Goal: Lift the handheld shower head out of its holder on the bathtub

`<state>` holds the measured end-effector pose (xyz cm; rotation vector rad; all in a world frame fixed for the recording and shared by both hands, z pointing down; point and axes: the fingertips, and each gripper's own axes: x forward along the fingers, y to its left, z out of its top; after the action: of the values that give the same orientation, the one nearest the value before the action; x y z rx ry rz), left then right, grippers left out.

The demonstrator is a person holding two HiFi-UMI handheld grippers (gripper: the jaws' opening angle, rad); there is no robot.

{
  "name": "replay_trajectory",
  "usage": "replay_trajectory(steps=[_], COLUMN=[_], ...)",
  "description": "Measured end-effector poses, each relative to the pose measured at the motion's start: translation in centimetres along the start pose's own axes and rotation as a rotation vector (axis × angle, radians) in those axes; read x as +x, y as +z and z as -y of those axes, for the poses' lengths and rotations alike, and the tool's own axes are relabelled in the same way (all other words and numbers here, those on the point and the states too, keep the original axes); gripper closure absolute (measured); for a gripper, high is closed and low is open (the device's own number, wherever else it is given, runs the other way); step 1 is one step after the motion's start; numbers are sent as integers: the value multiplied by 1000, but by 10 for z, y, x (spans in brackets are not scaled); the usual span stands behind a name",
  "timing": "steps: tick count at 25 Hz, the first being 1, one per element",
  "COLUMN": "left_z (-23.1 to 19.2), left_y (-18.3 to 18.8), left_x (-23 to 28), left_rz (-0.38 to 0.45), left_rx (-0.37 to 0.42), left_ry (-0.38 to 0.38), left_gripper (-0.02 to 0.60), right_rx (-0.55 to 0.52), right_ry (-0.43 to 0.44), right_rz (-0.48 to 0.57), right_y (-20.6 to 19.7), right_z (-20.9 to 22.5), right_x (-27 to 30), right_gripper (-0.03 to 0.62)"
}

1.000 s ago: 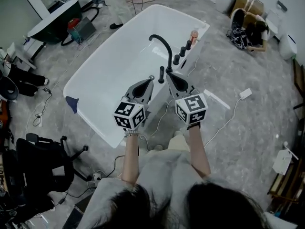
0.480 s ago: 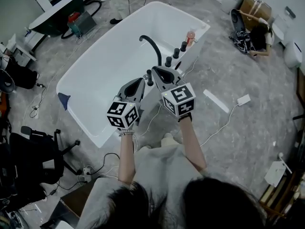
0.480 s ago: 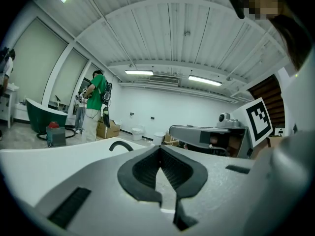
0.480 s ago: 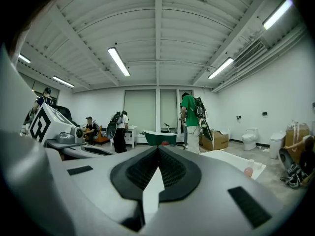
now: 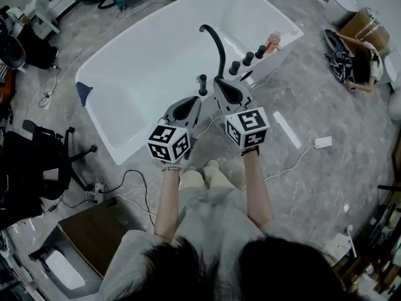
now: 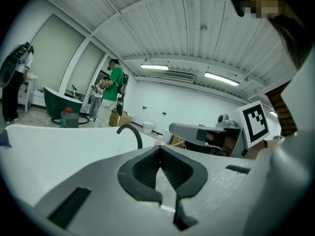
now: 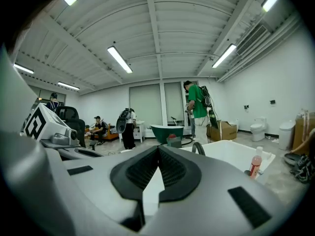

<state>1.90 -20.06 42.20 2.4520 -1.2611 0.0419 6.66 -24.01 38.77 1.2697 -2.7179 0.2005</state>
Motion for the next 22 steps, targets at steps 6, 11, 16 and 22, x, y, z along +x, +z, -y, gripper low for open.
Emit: replay_trajectory(steps=[6,11,16,22], left_z=[-33,-52,-69,-84], left_y=[-20,-28,-52,-82], left_x=[5,18,25,43], left_rz=[-40,-49,-60,-92], left_rx=[-32,-53,-86,-116], left_ry=[44,62,82,84], left_gripper=[577,577,577,577], right_rx=[6,4,16,41], right_ry=[51,82,94,79], right_rz=[-23,-69,-109,-159], right_y=[-26,-51,-87,-131], right_z=[-2,4,2,19], right_x=[26,51,66,81], right_gripper=[594,592,592,525])
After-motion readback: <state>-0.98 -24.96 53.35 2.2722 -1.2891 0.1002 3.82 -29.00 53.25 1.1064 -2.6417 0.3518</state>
